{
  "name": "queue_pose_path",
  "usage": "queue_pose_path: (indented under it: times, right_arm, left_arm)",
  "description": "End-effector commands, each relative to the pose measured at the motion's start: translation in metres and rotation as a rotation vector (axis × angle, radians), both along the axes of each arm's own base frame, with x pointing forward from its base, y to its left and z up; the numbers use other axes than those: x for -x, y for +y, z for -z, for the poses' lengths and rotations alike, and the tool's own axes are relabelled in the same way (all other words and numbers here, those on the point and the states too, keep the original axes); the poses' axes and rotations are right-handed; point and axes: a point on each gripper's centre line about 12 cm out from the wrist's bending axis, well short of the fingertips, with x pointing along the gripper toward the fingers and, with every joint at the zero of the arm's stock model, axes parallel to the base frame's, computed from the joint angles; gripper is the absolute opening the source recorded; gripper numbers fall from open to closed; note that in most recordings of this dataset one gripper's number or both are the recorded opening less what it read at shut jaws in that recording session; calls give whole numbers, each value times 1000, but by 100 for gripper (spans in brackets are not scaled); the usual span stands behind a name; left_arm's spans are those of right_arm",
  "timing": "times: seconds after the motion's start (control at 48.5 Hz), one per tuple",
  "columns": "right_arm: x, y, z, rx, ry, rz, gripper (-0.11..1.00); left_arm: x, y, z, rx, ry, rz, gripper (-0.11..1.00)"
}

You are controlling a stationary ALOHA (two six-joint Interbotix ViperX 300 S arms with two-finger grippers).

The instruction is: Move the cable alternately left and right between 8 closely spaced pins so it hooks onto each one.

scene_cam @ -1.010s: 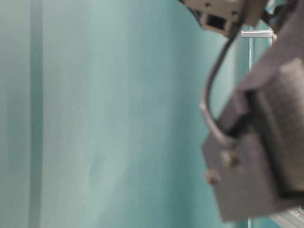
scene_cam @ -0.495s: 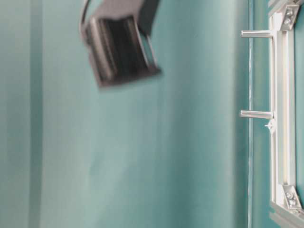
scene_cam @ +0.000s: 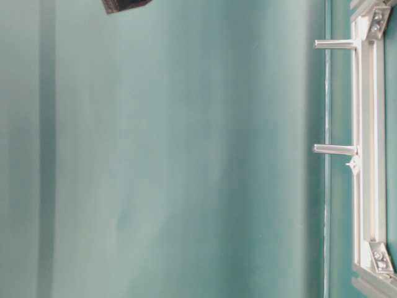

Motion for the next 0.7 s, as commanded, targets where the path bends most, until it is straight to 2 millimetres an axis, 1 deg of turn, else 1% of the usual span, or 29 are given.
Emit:
queue_pose_path:
  times: [0.0, 0.144, 0.289, 0.495, 0.68]
  right_arm:
    - [-2, -2, -8, -22, -37, 58, 18]
    - [-6, -5, -4, -73, -54, 190, 17]
    - [-6, -5, 3, -91, -48, 253, 18]
    - [-8, -4, 14, -97, -35, 275, 18]
    - [-12, -5, 20, -103, -35, 279, 17]
  left_arm:
    - [-2, 0, -3, 2, -8, 1, 36]
    - [-1, 0, -3, 2, -6, 1, 36]
    - [-1, 0, -2, 2, -6, 1, 36]
    - [-1, 0, -1, 3, -2, 1, 36]
    - [-1, 0, 0, 3, 0, 1, 36]
